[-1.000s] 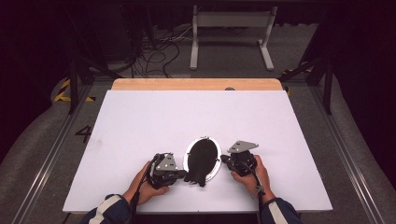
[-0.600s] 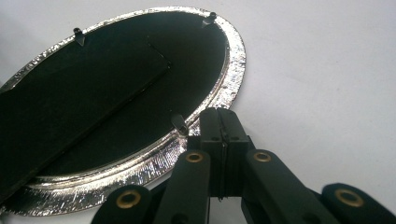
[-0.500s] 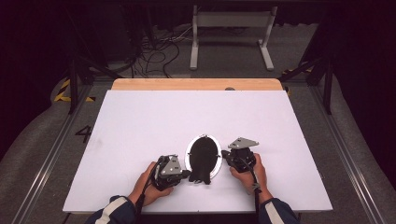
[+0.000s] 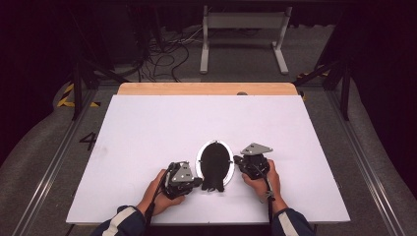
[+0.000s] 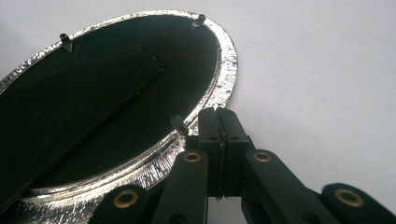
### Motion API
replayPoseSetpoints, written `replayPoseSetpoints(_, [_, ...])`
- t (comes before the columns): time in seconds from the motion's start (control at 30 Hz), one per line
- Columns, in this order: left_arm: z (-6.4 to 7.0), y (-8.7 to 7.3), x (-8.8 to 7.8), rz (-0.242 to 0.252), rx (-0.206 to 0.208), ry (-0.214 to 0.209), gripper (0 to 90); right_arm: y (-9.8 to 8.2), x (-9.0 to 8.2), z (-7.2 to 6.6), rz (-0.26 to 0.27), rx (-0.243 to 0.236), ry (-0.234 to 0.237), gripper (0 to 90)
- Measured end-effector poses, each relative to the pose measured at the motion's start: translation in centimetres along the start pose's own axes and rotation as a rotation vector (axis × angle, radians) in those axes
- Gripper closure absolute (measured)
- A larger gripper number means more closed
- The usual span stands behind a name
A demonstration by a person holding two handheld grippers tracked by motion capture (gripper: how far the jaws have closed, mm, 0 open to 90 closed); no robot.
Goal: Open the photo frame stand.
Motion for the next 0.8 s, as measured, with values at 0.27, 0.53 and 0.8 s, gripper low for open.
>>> replayPoseSetpoints(0.27, [-0.5,0.5,-2.8,0.07,-0.013,0.01,77.9,0.0,-1.9,-0.2,0.013,-0.013,0.04,85.5])
replayPoseSetpoints(0.53, [-0.9,-1.2,-5.5,0.08,-0.039,0.052,69.4,-0.2,-4.1,-1.8,0.02,-0.009,0.116,84.1])
replayPoseSetpoints(0.8, [-0.9,-2.9,-7.8,0.084,-0.078,0.09,56.6,-1.7,-6.0,-5.0,-0.015,-0.021,0.21,80.0])
Point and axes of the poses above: each handheld gripper's, and its own axes: x roughly forward along the jaws, y roughly out of its top, z roughly to its right, the point moved 8 cm from there along x, roughly forward along the jaws, and after that the axes turned 13 degrees about z, right-handed, at the moved point
